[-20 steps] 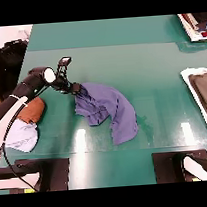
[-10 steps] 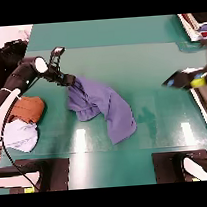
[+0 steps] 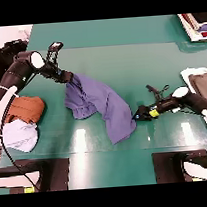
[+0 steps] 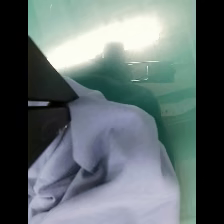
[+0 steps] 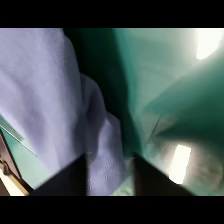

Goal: Fold the shirts.

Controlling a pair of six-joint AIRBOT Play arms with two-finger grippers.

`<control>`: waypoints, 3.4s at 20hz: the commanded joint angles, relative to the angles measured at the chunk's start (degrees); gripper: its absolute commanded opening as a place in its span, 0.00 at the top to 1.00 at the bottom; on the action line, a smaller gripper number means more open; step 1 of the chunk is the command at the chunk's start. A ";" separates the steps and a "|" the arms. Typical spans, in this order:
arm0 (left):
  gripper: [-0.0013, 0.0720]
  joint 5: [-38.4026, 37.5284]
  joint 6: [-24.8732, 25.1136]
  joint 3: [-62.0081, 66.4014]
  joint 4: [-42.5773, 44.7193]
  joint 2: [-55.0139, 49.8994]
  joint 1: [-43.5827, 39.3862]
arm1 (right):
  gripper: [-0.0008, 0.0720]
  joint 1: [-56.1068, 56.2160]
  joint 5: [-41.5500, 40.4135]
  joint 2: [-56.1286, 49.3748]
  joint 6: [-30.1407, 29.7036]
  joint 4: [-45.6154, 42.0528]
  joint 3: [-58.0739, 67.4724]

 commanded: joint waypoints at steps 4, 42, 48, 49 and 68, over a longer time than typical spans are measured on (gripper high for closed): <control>0.95 -1.99 -0.20 0.17 2.82 2.12 0.07 | 0.97 4.13 -5.33 -2.71 -1.64 -2.32 6.08; 0.30 -21.29 7.19 -23.50 -17.07 21.44 -8.85 | 0.97 -19.26 8.87 17.05 5.55 -17.05 20.41; 0.23 -17.66 6.51 -16.52 -10.95 22.25 -4.98 | 0.97 -25.40 8.63 22.25 5.55 -17.03 20.41; 0.23 -15.41 6.49 -15.15 -10.93 22.25 -2.69 | 0.97 -25.81 8.81 22.49 5.55 -17.05 20.41; 0.23 -7.91 9.14 -16.17 -16.00 -0.02 8.55 | 0.97 -21.35 7.23 22.43 5.55 -17.07 20.41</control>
